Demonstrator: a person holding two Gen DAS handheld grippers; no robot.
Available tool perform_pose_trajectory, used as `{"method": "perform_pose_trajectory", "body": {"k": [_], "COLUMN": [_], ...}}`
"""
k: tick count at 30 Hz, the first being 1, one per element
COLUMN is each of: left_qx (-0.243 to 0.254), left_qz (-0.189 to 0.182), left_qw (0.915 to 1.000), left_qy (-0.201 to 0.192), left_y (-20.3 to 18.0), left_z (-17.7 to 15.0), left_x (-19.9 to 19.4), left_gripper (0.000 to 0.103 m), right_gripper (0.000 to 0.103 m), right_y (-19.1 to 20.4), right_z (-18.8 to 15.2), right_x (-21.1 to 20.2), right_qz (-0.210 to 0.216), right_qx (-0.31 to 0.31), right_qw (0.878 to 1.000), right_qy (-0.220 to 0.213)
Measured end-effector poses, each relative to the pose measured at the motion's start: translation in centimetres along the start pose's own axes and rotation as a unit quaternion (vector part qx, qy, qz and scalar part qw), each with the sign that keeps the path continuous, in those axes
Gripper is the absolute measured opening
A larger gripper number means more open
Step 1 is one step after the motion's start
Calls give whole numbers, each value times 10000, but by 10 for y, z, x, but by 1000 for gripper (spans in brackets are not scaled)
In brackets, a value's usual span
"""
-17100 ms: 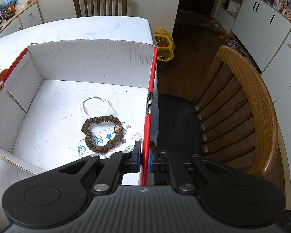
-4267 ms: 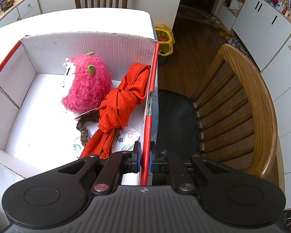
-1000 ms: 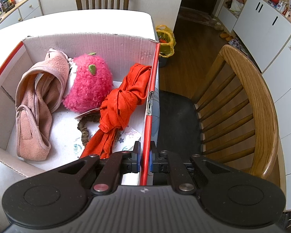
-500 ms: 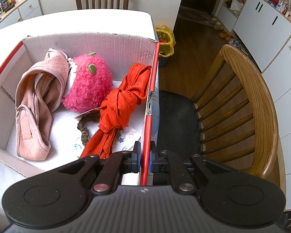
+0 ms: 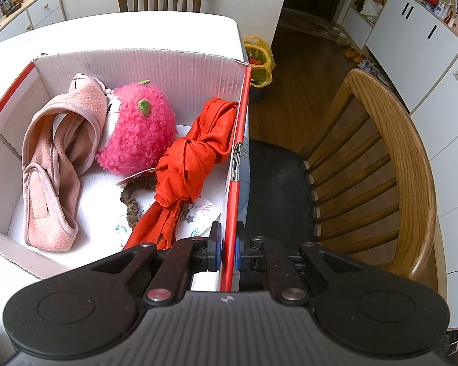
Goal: Organize objects
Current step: 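Move the left gripper back to the pile over the black cable, then grasp the black cable with the left gripper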
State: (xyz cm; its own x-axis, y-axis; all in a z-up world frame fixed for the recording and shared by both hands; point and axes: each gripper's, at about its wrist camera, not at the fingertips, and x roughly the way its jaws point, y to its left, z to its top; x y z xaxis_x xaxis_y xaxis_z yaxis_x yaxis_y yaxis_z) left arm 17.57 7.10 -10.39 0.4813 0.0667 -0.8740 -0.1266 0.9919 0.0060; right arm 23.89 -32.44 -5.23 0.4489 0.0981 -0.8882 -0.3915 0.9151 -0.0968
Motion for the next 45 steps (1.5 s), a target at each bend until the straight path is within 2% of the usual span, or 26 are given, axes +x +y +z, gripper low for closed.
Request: {"method": "perform_pose_trajectory", "body": {"k": [8,13,17,30,31,33,35,37,43,45], "left_qx": [134,231,157,174,200,212,246,267,221,154], "left_qz": [82,38,7,-10,-18,-67,-57,-90,-43,-70], "left_qw": [9999,9997,9997,9995,9995,9994,9994,9993,9996,9998], "left_qy": [8,35,161,263,252,251,243,231,178,100], "left_y": [-7,-11,-10,-13,-14,-15,-17,-18,-17,-16], "left_z": [1,3,5,11,12,13,13,13,10,10], "left_x": [14,20,28,42,42,41,40,39,37,34], "left_gripper": [77,70,58,52,50,37,31,20,14,7], "right_gripper": [8,8,8,8,8,8,8,8,8,8], "right_y": [0,1,1,1,1,1,1,1,1,1], "right_z": [1,1,1,1,1,1,1,2,2,2], "right_x": [0,0,0,0,0,0,0,-1,0,-1], "right_qz": [-13,-16,-10,-17,-17,-14,-15,-19,-27,-32], "right_qx": [13,9,9,5,6,11,13,14,23,23], "right_qw": [10000,10000,10000,10000,10000,10000,10000,10000,10000,10000], "right_qy": [8,8,11,12,11,12,11,10,11,10]}}
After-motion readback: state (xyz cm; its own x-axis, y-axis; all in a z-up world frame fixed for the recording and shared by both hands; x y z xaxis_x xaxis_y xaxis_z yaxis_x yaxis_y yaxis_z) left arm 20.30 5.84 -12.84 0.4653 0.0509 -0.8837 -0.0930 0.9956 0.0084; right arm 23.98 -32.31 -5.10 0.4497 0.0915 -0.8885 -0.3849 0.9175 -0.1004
